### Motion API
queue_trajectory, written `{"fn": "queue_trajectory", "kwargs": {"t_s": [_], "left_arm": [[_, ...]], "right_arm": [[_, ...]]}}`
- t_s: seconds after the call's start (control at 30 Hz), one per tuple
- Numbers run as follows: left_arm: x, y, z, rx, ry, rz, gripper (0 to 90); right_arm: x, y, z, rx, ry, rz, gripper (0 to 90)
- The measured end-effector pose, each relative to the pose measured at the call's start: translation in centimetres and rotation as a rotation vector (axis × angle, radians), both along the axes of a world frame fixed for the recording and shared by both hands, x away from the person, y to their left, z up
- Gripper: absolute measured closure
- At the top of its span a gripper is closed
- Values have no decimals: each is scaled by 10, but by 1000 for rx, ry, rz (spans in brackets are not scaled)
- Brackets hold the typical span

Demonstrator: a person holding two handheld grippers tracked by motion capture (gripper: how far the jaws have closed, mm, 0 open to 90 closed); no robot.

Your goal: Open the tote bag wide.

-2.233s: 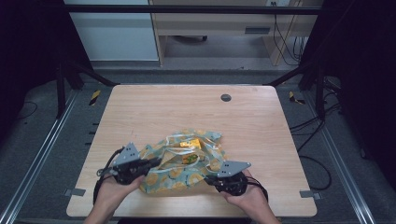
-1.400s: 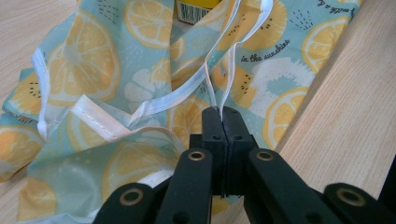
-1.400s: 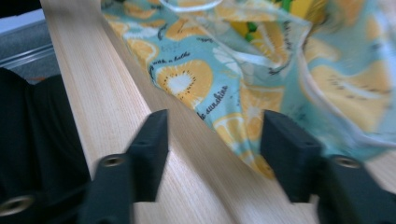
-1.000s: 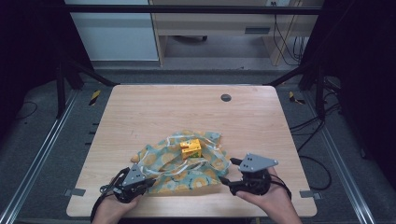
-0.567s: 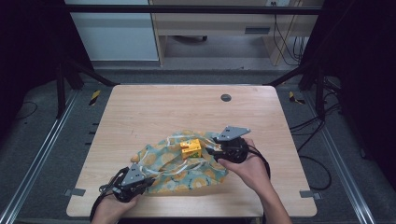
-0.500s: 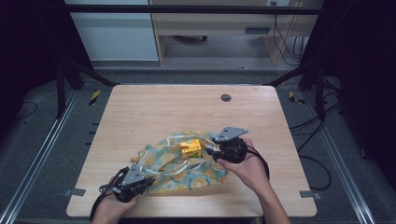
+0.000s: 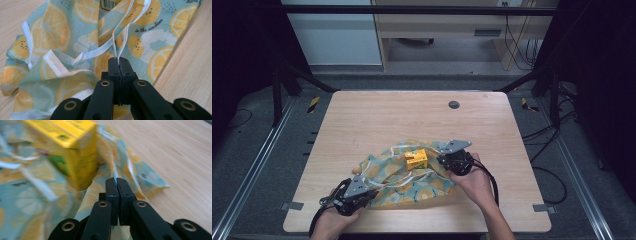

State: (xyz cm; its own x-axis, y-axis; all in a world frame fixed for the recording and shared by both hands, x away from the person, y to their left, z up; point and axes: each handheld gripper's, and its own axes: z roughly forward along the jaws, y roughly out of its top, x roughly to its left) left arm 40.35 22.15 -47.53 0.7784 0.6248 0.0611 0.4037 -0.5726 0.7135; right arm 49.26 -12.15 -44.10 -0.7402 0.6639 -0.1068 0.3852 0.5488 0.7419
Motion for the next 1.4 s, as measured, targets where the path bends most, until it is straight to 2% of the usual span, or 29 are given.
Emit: {"fn": "queue_trajectory", "kwargs": {"t_s": [0.03,0.1,0.33,0.4,0.47,0.67,0.73,0.77,0.8,0.83,0.9,0.93,0.97,1.0,1.07,1.13,1.2,1.27,1.37,1.4], "left_arm": [[1,-1,-1,10,1,1,896],[2,-1,-2,27,-1,4,897],[4,4,-4,45,14,35,900],[4,4,-4,49,16,44,900],[4,4,-4,70,11,45,900],[4,2,-3,77,5,38,897],[2,2,-1,57,-27,37,863],[2,2,-1,57,-27,37,835],[2,2,0,44,-41,38,835],[1,2,2,21,-53,35,805],[0,1,3,5,-61,29,703],[0,1,3,5,-61,29,670],[0,1,3,-6,-64,32,670],[-1,1,5,-19,-75,30,627],[-3,2,12,-55,-106,30,537],[-4,2,14,-56,-116,29,488],[-5,5,24,-98,-121,46,445],[-5,6,28,-104,-126,48,434],[3,5,42,-95,-142,58,395],[6,5,45,-91,-143,59,388]], "right_arm": [[7,-6,-2,3,-11,-41,900],[12,-10,-5,10,-10,-70,900],[34,-28,-22,36,16,-139,900],[36,-32,-25,43,27,-153,900],[36,-33,-28,14,33,-173,900],[35,-33,-28,10,12,-190,891],[31,-31,-25,33,-11,-169,800],[28,-30,-23,39,-23,-161,761],[28,-30,-23,39,-23,-161,761],[26,-29,-21,44,-38,-160,706],[17,-29,-8,91,-79,-152,521],[17,-29,-8,91,-79,-152,521],[15,-28,-4,97,-97,-154,480],[11,-28,2,107,-121,-147,422],[6,-29,14,136,-134,-149,331],[4,-29,18,140,-140,-144,310],[-4,-29,28,168,-142,-126,237],[-6,-28,31,174,-136,-118,207],[-17,-25,39,165,-137,-66,206],[-22,-23,40,160,-128,-42,230]]}}
